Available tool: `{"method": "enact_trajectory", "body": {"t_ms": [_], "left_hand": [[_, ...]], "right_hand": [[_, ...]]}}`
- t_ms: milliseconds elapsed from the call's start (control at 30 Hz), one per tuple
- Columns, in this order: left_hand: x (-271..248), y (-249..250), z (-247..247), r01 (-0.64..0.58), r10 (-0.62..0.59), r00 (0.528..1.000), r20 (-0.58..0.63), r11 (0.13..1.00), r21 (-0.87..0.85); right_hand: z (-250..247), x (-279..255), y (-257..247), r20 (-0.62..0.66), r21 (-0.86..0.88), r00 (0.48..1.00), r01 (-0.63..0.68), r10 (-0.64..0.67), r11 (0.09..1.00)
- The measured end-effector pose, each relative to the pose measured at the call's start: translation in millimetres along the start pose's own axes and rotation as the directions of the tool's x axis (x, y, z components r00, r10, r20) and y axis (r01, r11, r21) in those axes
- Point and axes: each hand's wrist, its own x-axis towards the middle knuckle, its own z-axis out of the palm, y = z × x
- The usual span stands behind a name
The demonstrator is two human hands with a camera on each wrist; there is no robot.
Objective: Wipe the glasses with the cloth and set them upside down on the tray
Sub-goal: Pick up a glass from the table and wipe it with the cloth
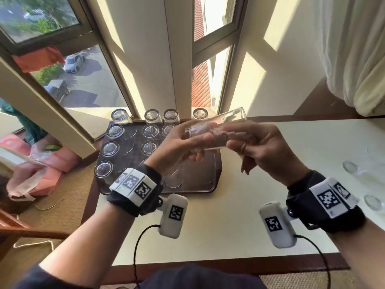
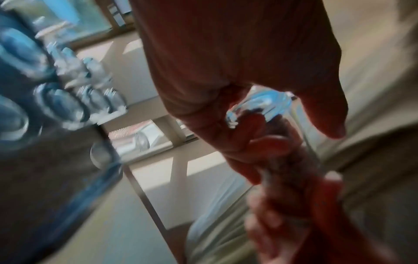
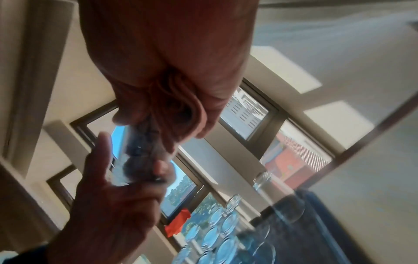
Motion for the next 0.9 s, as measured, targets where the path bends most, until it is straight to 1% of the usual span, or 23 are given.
{"method": "enact_trajectory", "body": {"t_ms": [33,67,133,167,200,233,267,300,367,400,467,533,567,600,633,667,700,733,767,800,833,867,900], "left_hand": [[0.2,-0.2,-1.1,0.016,-0.016,1.0,-0.003,0.999,-0.044],[-0.7,1.9,0.0,-0.022,0.022,1.0,-0.019,1.0,-0.007],[-3.7,6.8,3.6,-0.186,0.196,0.98,-0.026,0.958,0.217],[-3.8,6.6,2.8,-0.301,0.318,0.948,0.021,0.872,0.387],[-3.5,5.5,0.7,-0.415,0.441,0.892,0.101,0.71,0.569],[-3.5,4.6,-0.8,-0.493,0.531,0.827,0.185,0.527,0.692],[-2.9,3.8,-1.9,-0.512,0.557,0.8,0.223,0.442,0.737],[-2.0,3.8,-3.4,-0.479,0.523,0.829,0.201,0.477,0.737],[-2.9,10.7,-1.6,-0.267,0.283,0.958,0.05,0.813,0.518],[-5.5,10.7,0.4,-0.137,0.137,0.99,0.024,0.94,0.312],[-7.9,6.7,1.0,-0.024,0.024,1.0,-0.004,0.997,0.068],[-8.9,10.4,2.1,-0.111,0.115,0.993,-0.027,0.986,0.127],[-9.1,12.5,1.6,-0.204,0.216,0.976,-0.019,0.943,0.265],[-9.3,15.7,0.9,-0.318,0.338,0.94,0.033,0.841,0.437],[-8.4,16.7,-1.4,-0.435,0.461,0.877,0.133,0.647,0.626],[-6.9,17.4,-3.0,-0.517,0.539,0.807,0.24,0.449,0.729],[-4.9,16.0,-5.3,-0.53,0.559,0.781,0.279,0.357,0.769],[-2.5,13.5,-6.6,-0.478,0.52,0.824,0.224,0.425,0.769],[0.0,13.3,-7.6,-0.362,0.406,0.907,0.116,0.607,0.707],[1.8,13.8,-7.9,-0.211,0.224,0.973,0.046,0.799,0.563],[1.0,14.6,-5.3,-0.057,0.038,0.998,0.059,0.929,0.366],[1.2,11.6,-3.9,0.052,-0.07,0.994,0.09,0.981,0.186],[1.9,6.9,-2.0,0.096,-0.101,0.992,0.077,0.994,0.06]], "right_hand": [[0.1,-0.2,1.0,0.031,-0.037,0.999,0.012,-0.011,0.999],[-0.1,-0.1,2.9,0.044,-0.037,0.999,-0.002,0.004,0.999],[-2.1,0.6,9.3,0.046,0.062,0.996,-0.076,0.073,0.995],[-3.1,-0.1,12.8,0.055,0.151,0.992,-0.125,0.117,0.981],[-3.2,-1.1,16.1,0.075,0.26,0.985,-0.17,0.156,0.95],[-3.4,-2.1,19.2,0.093,0.353,0.979,-0.203,0.182,0.913],[-4.0,-2.9,22.1,0.099,0.4,0.977,-0.213,0.189,0.892],[-5.1,-2.8,23.4,0.085,0.378,0.98,-0.198,0.179,0.904],[-7.0,-2.4,20.2,0.018,0.155,0.997,-0.076,0.074,0.985],[-7.0,-1.3,16.7,0.011,-0.001,1.0,0.022,-0.022,1.0],[-4.6,0.8,14.0,0.069,-0.163,0.984,0.171,-0.161,0.972],[-0.3,1.8,14.3,0.066,-0.021,0.994,0.094,-0.093,0.995],[-0.7,0.5,16.5,0.062,0.106,0.998,0.004,-0.01,0.994],[-0.7,-1.7,17.9,0.073,0.228,0.994,-0.092,0.077,0.969],[-1.4,-2.9,20.0,0.097,0.328,0.985,-0.168,0.144,0.93],[-3.3,-3.9,23.6,0.129,0.395,0.976,-0.215,0.178,0.893],[-5.0,-4.2,24.9,0.155,0.446,0.969,-0.243,0.192,0.861],[-7.5,-2.5,26.7,0.153,0.482,0.968,-0.25,0.201,0.84],[-9.7,-0.6,26.6,0.144,0.498,0.968,-0.249,0.204,0.831],[-11.5,1.1,27.5,0.112,0.459,0.976,-0.215,0.184,0.862],[-10.7,1.4,25.3,0.065,0.366,0.989,-0.147,0.133,0.919],[-7.7,2.4,20.5,0.025,0.216,0.998,-0.066,0.061,0.974],[-4.4,4.7,16.8,0.006,0.093,1.0,-0.013,0.013,0.996]]}}
